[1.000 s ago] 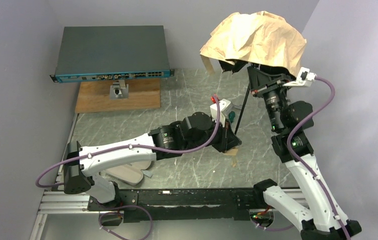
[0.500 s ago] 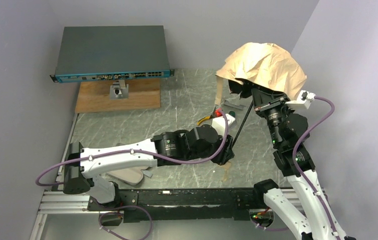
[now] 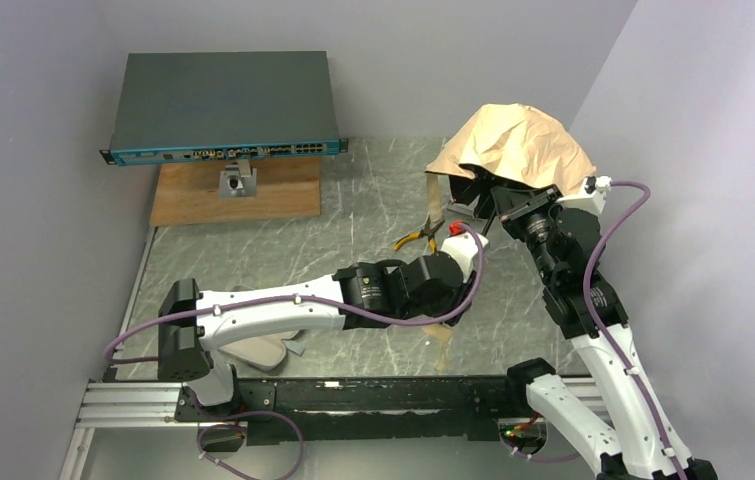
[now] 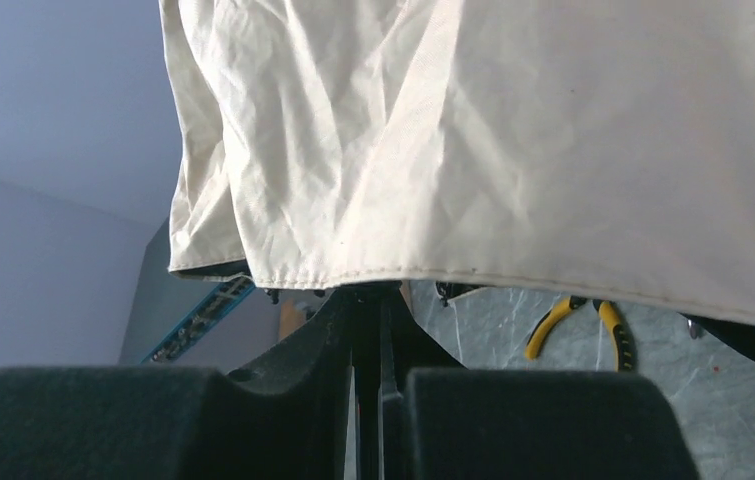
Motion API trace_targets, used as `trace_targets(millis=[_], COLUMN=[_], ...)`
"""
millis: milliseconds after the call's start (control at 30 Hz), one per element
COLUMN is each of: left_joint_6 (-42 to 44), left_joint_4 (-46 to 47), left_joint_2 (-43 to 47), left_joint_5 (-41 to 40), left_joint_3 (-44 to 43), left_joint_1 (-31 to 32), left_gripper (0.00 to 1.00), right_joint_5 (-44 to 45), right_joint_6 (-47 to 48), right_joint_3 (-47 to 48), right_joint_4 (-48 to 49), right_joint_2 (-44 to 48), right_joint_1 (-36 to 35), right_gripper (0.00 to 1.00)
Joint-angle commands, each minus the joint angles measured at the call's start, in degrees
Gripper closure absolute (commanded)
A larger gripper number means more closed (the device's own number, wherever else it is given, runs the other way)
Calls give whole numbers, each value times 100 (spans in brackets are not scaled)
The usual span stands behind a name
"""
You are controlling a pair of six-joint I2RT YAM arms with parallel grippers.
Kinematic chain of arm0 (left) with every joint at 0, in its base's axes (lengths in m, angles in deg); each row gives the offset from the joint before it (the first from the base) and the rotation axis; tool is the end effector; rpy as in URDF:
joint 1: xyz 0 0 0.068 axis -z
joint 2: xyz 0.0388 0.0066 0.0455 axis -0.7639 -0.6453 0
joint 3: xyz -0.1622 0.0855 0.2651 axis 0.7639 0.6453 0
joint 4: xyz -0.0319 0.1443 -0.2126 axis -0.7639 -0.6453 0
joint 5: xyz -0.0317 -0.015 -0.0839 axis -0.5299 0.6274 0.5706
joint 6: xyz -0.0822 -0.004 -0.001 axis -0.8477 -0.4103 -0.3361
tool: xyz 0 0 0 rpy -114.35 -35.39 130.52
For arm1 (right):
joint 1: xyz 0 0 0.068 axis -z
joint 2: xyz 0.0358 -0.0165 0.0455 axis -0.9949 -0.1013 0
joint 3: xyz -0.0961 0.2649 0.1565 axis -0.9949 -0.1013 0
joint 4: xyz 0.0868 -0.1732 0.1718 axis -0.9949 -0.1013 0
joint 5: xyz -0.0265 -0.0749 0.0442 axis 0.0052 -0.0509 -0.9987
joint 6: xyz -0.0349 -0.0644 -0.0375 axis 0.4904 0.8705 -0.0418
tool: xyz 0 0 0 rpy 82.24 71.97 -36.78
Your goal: Open the umbrella
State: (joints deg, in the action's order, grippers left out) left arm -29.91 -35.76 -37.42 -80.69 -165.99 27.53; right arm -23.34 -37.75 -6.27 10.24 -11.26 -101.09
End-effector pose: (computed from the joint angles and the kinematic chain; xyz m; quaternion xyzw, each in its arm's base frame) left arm 0.1090 -0.4013 0.3817 0.2867 0.8208 -0.3223 0.3744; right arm 0.1484 0.0298 0.4186 0.2981 0.6696 0.3302 0.5948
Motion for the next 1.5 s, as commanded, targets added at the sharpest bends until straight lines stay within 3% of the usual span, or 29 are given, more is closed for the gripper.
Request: trace_targets(millis=[0,100,267,367,500,567,633,800,967,1233,1467], left_joint_6=[166,129,-58,-382,-1129,-1571,-1960,-2315,-2380,-2680,-2586], left_joint_4=[-56,-232,-222,538,1699,2249,2913,3678,4013,4933,4925], left_joint_2=[-9,-60,215,786,1450,1729,1955,2132,2057,2066,2114], left_joint_5=[-224,-175,100,1224,2143,2492,2805,3118,3255,3437,3467], left_joint_3=[-319,-434,-177,435,1416,1826,2217,2453,2350,2618,2678], left_joint_1=[1,-8,-19,-195,-608,-846,-1059,-1272,-1299,-1324,-1322], left_gripper=[74,100,100,100,100,100,100,100,100,100,100], right_joint_5=[-456,-535,-733,-1237,-2096,-2292,-2237,-1776,-2109,-2003,-1422], right_joint_6=[-233,-253,101,488,767,776,768,509,105,-454,-1002], right_joint_3=[565,478,513,303,142,108,73,-59,-308,-869,-1327], right_joint_4=[139,132,-83,154,360,366,292,232,806,2139,2905], right_joint_2=[-60,19,-6,-24,-121,-145,-114,81,-14,80,159], right_joint_1=[12,13,8,16,21,27,21,21,21,21,17], right_gripper=[100,100,100,99,50,38,34,34,38,56,69])
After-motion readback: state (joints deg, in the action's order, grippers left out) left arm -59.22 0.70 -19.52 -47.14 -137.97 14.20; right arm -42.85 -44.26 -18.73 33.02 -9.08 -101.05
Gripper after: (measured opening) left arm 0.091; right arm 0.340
